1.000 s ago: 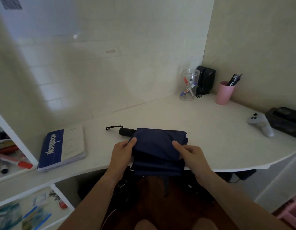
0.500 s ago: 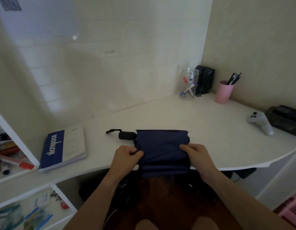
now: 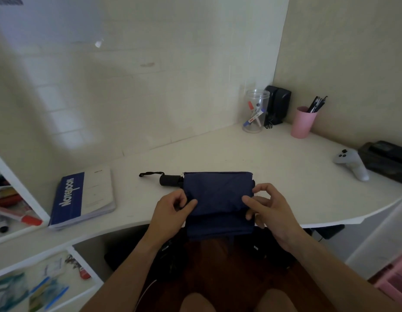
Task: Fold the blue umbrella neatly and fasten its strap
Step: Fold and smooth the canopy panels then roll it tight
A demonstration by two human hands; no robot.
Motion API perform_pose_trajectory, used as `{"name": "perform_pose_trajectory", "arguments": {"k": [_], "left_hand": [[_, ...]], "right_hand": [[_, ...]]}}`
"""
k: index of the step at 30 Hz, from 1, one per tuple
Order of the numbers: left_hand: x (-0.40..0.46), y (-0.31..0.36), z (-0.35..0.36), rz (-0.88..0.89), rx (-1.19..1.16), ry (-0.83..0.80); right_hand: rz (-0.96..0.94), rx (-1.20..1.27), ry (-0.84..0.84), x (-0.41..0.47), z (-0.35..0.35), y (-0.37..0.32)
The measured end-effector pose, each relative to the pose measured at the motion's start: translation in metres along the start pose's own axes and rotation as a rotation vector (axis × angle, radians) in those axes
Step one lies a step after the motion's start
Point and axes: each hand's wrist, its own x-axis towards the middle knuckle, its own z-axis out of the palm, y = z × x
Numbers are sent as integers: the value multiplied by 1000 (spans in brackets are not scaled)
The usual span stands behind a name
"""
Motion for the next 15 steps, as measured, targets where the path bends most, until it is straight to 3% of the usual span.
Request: {"name": "perform_pose_trajectory", "arguments": {"k": [5, 11, 15], "left_hand": [[-9, 8, -6, -23, -197, 32], [-15, 7, -4, -31, 130, -21], [-15, 8, -2, 0, 288, -32]], "right_hand": [[-45, -141, -2, 4, -3, 10], [-142, -578, 164, 13, 5, 17], [-219, -764, 175, 14, 4, 20]]}}
